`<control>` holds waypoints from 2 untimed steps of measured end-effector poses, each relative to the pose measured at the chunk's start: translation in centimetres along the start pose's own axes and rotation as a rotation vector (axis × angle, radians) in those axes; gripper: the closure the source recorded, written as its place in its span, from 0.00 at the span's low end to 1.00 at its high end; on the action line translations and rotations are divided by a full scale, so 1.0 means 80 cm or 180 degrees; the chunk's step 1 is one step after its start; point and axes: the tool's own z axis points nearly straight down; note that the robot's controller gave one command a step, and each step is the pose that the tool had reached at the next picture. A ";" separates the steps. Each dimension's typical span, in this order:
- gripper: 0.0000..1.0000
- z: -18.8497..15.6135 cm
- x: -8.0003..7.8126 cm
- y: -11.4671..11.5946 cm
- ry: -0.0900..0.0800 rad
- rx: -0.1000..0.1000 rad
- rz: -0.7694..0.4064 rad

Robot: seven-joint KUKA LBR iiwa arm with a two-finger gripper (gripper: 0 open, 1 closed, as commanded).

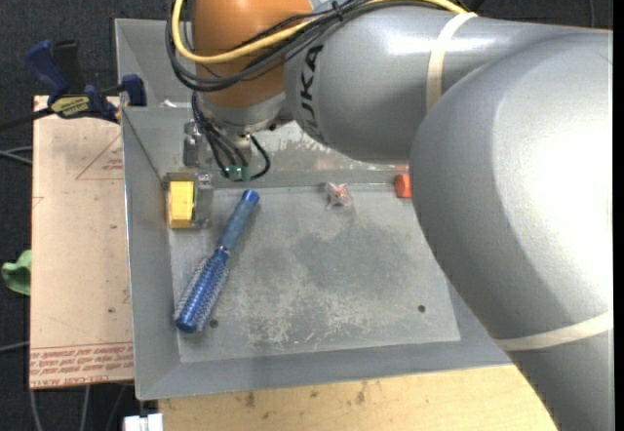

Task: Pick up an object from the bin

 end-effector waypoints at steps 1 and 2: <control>0.00 0.065 0.001 -0.057 -0.0015 0.0009 -0.1408; 0.00 0.138 0.032 -0.073 -0.0006 0.0009 -0.2600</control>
Offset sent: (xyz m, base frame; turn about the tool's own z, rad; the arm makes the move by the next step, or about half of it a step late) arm -0.0008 -0.0438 -0.0499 -0.4459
